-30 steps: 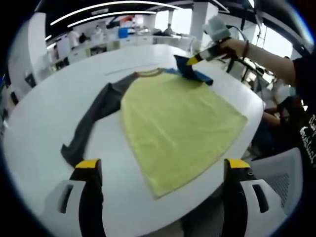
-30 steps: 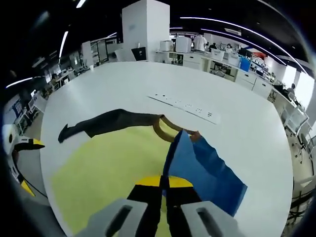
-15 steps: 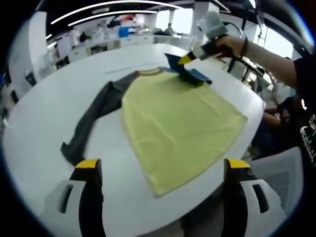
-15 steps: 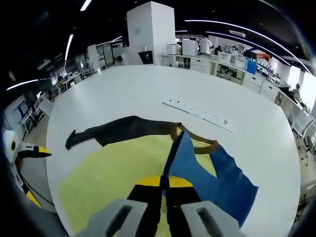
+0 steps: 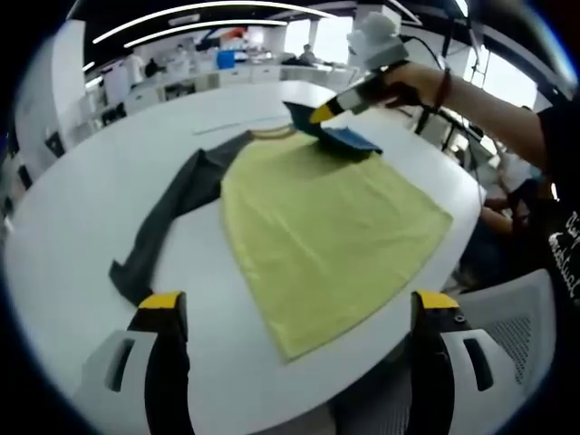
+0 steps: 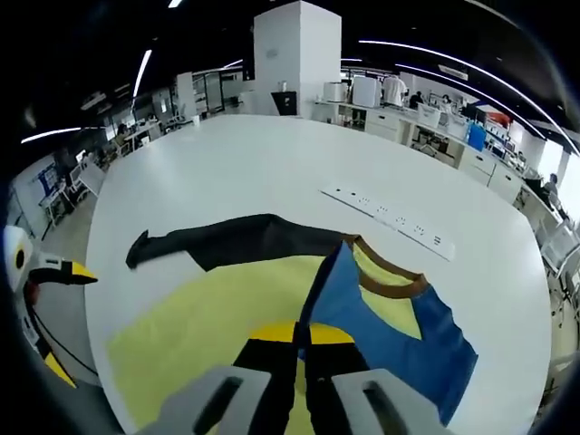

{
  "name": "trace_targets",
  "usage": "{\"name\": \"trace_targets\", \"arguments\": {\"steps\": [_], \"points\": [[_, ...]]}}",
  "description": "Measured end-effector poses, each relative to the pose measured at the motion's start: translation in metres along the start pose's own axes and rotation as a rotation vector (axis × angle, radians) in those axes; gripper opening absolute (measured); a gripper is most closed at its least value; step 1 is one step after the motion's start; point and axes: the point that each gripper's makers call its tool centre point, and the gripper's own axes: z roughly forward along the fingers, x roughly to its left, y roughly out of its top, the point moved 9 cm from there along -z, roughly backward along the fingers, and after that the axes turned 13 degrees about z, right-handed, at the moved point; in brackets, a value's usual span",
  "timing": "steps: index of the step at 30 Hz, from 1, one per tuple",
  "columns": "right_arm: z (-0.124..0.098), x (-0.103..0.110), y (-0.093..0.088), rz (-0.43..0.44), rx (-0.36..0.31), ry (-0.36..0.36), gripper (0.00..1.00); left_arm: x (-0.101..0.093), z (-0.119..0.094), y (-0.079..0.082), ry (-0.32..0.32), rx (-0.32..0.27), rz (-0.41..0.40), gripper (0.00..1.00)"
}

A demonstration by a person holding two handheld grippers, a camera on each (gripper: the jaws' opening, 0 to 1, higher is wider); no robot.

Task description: Fold the garment on the visible template until the final outline fits inside the template.

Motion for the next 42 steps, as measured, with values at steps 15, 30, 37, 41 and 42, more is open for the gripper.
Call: {"name": "trace_targets", "arguments": {"steps": [15, 30, 37, 41, 42], "points": [[0.013, 0.031, 0.004, -0.065, 0.013, 0.039, 0.00, 0.000, 0.001, -0.002, -0.001, 0.007, 0.000, 0.99], [0.023, 0.053, 0.003, -0.103, 0.008, 0.080, 0.00, 0.001, 0.000, -0.005, 0.002, 0.008, -0.007, 0.99], [0.029, 0.055, 0.000, -0.131, 0.005, 0.084, 0.00, 0.000, 0.001, -0.006, 0.000, 0.008, -0.012, 0.99], [0.034, 0.057, -0.003, -0.143, 0.006, 0.096, 0.00, 0.001, 0.001, -0.007, 0.001, 0.013, -0.013, 0.99], [0.036, 0.058, -0.004, -0.150, 0.008, 0.099, 0.00, 0.000, 0.001, -0.008, 0.000, 0.013, -0.014, 0.99]]}}
